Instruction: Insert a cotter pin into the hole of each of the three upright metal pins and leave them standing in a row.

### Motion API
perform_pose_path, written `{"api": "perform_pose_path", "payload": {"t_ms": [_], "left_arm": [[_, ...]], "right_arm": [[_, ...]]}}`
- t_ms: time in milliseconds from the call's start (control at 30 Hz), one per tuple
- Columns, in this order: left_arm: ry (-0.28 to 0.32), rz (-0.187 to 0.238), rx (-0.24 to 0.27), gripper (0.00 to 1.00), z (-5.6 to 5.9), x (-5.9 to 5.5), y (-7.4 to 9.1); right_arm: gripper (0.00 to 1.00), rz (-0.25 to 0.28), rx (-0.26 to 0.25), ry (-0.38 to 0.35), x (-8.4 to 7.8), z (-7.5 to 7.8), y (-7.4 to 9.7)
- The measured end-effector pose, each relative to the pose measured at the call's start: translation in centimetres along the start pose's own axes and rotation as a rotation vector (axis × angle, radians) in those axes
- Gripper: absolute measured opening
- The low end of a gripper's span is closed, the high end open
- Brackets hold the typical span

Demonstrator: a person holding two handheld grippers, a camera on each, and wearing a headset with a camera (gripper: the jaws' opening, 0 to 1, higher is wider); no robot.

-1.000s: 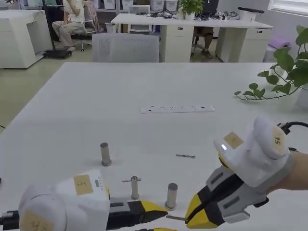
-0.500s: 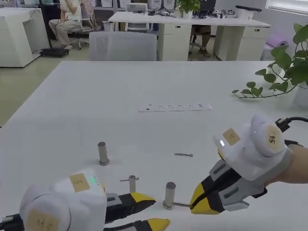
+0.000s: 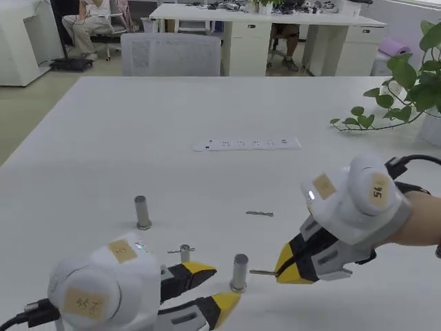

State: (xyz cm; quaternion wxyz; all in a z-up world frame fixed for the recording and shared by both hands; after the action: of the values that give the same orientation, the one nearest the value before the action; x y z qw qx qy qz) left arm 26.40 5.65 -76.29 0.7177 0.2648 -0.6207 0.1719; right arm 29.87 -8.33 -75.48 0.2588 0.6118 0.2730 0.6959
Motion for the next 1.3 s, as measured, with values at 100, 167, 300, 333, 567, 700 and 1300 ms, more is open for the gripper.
{"api": "perform_pose_path", "payload": {"t_ms": [100, 167, 300, 333, 567, 700, 1300], "left_arm": [[-0.001, -0.001, 0.012, 0.26, -0.3, -0.2, -0.4], [0.003, -0.003, 0.019, 0.26, -0.4, -0.3, -0.7], [0.009, -0.007, 0.033, 0.26, -0.8, -0.6, -1.1], [0.010, -0.011, 0.036, 0.26, -0.9, -0.8, -1.2], [0.022, -0.013, 0.051, 0.26, -1.2, -1.1, -2.2], [0.023, -0.017, 0.051, 0.27, -1.2, -1.3, -2.6], [0.050, -0.042, 0.054, 0.26, -1.9, -2.5, -4.7]], "right_arm": [[0.03, -0.012, -0.004, 0.009, -0.3, 0.3, 0.0], [0.03, -0.021, -0.006, 0.011, -0.5, 0.6, 0.1], [0.03, -0.033, -0.016, 0.015, -0.9, 1.1, 0.1], [0.03, -0.036, -0.016, 0.015, -1.1, 1.2, 0.1], [0.03, -0.086, -0.029, 0.045, -2.1, 1.9, -0.2], [0.03, -0.093, -0.030, 0.049, -2.3, 2.1, -0.3], [0.03, -0.091, -0.014, 0.068, -2.5, 2.9, -1.4]]}}
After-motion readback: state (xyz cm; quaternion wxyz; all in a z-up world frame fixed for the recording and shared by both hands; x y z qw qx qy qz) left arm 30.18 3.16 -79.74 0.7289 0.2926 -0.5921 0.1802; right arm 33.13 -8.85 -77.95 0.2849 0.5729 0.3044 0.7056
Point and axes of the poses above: the centre of the closed fingertips' face, and the gripper's own axes: y roughly backward along the fingers, z roughly to its right, x roughly out of its top, the point moved 6 cm from there along y, roughly backward along the fingers, and after that the axes turned 13 degrees about z, right-handed, at the moved point
